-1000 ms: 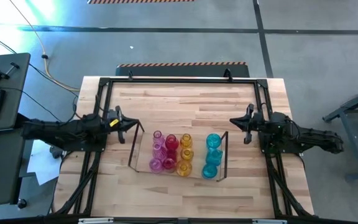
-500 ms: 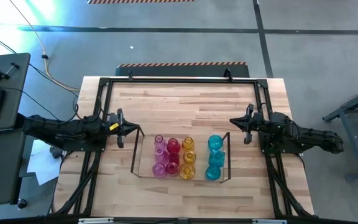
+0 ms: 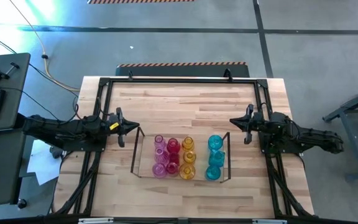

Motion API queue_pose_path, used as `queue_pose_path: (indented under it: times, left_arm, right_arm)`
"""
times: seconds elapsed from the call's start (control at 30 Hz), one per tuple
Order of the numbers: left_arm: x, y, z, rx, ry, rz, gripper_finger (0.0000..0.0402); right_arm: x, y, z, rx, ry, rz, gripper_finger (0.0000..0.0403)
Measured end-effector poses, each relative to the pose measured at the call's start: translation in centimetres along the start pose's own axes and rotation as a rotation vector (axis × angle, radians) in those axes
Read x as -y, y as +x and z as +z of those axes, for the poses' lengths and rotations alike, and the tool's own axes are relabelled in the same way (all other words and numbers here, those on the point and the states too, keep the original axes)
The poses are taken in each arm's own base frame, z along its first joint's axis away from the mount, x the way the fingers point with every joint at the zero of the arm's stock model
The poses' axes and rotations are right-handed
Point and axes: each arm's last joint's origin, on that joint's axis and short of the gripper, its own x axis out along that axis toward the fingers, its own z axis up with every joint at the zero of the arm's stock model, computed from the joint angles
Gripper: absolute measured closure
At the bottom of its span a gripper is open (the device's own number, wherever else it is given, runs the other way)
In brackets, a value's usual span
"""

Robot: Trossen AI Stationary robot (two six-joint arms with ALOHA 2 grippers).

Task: Sort vases onto shelf
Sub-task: Return to Home Position

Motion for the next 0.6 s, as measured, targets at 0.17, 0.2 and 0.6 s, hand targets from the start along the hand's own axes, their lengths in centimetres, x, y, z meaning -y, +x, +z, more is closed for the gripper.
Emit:
queue_pose_path:
  times: [0.17,0.2,0.6]
  left_arm:
    - [0.00,0.00,-0.01,-0.001,0.033,0.000,0.0401]
    - [0.00,0.00,-0.01,-0.001,0.033,0.000,0.0401]
    - [0.00,0.01,-0.02,-0.001,0.033,0.000,0.0401]
  right_arm:
    - [0.00,0.00,0.00,0.000,-0.002,0.000,0.0402]
    - [0.00,0.00,0.00,0.000,-0.002,0.000,0.0402]
    - [0.00,0.00,0.00,0.000,0.000,0.000,0.0402]
